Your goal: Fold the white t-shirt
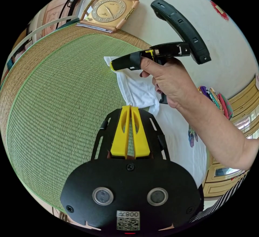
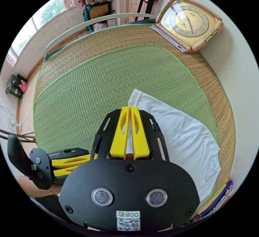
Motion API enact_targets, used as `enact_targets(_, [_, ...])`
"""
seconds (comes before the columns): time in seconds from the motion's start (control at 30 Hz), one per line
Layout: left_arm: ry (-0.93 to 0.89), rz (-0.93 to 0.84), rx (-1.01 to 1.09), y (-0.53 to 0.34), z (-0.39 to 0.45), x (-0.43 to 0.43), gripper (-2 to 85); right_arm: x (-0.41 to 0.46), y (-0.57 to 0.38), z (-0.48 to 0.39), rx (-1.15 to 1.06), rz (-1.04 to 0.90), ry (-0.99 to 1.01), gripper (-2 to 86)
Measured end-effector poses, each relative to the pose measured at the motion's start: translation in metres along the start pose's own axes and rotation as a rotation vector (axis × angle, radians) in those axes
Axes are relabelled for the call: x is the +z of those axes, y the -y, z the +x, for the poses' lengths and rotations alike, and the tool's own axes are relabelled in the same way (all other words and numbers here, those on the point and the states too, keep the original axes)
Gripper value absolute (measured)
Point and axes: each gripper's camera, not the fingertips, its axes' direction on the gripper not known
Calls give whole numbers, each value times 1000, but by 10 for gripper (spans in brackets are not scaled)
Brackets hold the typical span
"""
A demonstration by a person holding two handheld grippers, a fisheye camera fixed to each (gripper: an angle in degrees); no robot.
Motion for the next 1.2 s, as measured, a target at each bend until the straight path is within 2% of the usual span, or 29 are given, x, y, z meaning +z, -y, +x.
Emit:
enact_targets(0.27, [-18,8,-1,1,8,-15,2,-15,-12,73,143,76,229,4])
enact_targets(0.43, [-54,108,129,9,43,-43,2,-52,-48,140,244,224,369,4])
enact_targets(0.5, [-35,110,242,12,70,-46,2,-66,-73,172,295,294,441,4])
enact_targets(0.7, [9,-16,439,3,126,-17,2,-63,-138,219,413,295,455,4])
enact_targets(1.03, [46,-144,465,-5,155,18,1,-34,-178,246,477,222,467,4])
enact_targets(1.2, [4,-204,453,-9,162,31,1,-33,-194,259,512,207,464,3])
